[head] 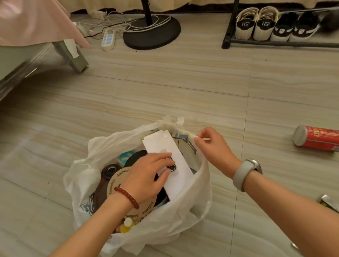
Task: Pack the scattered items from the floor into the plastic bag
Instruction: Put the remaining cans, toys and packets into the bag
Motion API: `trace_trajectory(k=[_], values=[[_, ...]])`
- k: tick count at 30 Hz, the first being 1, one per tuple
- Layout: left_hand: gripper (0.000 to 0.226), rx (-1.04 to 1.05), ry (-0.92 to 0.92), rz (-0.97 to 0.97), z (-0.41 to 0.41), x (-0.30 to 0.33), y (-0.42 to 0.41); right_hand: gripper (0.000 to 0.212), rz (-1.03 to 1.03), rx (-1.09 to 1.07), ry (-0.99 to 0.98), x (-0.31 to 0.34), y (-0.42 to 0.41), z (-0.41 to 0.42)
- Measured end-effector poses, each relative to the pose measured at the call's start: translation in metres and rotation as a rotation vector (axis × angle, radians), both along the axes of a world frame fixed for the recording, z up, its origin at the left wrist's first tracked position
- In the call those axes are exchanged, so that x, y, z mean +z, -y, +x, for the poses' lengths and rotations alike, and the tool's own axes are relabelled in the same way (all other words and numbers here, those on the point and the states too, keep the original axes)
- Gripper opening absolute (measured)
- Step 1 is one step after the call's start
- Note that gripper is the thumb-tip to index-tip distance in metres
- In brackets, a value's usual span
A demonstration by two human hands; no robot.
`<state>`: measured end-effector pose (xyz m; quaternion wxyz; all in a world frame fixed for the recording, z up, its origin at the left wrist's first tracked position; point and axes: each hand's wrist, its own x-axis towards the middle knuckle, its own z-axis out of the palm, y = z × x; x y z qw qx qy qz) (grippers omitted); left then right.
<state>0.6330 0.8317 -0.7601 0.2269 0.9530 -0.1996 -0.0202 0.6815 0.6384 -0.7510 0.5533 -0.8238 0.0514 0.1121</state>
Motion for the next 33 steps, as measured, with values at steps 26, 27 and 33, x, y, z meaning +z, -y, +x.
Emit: trace_trajectory(k=[26, 27, 33], values=[[0.042, -0.2, 0.021, 0.026, 0.019, -0.009, 0.213, 0.055, -0.737, -0.043, -0.297, -0.054, 0.213, -0.094], [0.044, -0.234, -0.057, 0.072, 0.019, -0.018, 0.23, 0.062, -0.785, -0.04, -0.368, -0.061, 0.228, -0.107], [0.055, -0.338, -0.192, 0.251, 0.036, -0.055, 0.313, 0.11, -0.858, 0.01, -0.585, -0.107, 0.279, -0.153]])
